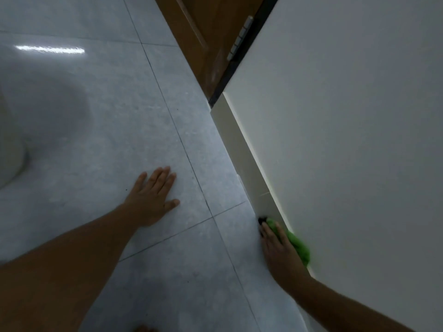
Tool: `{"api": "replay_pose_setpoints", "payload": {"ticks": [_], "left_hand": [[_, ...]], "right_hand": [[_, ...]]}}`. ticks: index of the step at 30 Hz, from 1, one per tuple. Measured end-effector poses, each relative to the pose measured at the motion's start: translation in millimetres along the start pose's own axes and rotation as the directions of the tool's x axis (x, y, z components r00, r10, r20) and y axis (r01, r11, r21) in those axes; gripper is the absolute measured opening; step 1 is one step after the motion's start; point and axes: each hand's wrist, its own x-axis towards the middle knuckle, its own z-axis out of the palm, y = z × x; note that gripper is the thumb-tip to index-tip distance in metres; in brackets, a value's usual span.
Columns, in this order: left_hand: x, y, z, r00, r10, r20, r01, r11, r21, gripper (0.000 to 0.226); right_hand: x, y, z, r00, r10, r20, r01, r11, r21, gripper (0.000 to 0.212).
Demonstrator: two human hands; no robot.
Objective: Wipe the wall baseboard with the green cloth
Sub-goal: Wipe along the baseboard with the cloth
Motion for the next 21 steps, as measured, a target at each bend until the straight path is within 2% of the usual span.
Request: {"api": "replay_pose_setpoints", "payload": {"ticks": [3, 5, 8, 10, 12, 14, 18, 21], "left_hand": [[-6, 4, 2, 0.998, 0.009, 0.059, -0.008, 1.0, -0.016, 0.093], [-11, 8, 6, 0.996, -0.003, 0.089, 0.003, 1.0, -0.006, 0.091], [-5, 5, 0, 0.997, -0.016, 0.069, 0.015, 1.0, 0.02, 0.088], [-4, 3, -3, 0.997, -0.015, 0.07, 0.013, 0.999, 0.03, 0.087], [-3, 2, -1, 0.998, -0.014, 0.054, 0.013, 1.0, 0.025, 0.089], [0, 4, 2, 0.998, -0.006, 0.065, 0.004, 0.999, 0.037, 0.095], [0, 3, 1, 0.999, -0.022, 0.046, 0.019, 0.998, 0.057, 0.097], [-5, 7, 3, 1.0, 0.002, 0.028, -0.002, 1.0, 0.003, 0.102]], "right_hand": [[43, 8, -23, 0.991, 0.092, -0.096, -0.09, 0.996, 0.027, 0.057], [80, 16, -47, 0.984, 0.143, -0.103, -0.134, 0.987, 0.084, 0.055], [149, 48, -96, 0.917, 0.318, -0.24, -0.22, 0.906, 0.361, 0.055], [178, 60, -118, 0.894, 0.367, -0.257, -0.188, 0.828, 0.528, 0.059], [195, 57, -112, 0.94, 0.296, -0.172, -0.131, 0.774, 0.619, 0.055], [192, 46, -99, 0.972, 0.232, -0.036, -0.133, 0.669, 0.731, 0.059], [144, 4, -68, 0.924, 0.381, -0.009, -0.158, 0.405, 0.9, 0.065], [53, -36, -26, 0.906, 0.416, 0.084, -0.203, 0.252, 0.946, 0.066]]}}
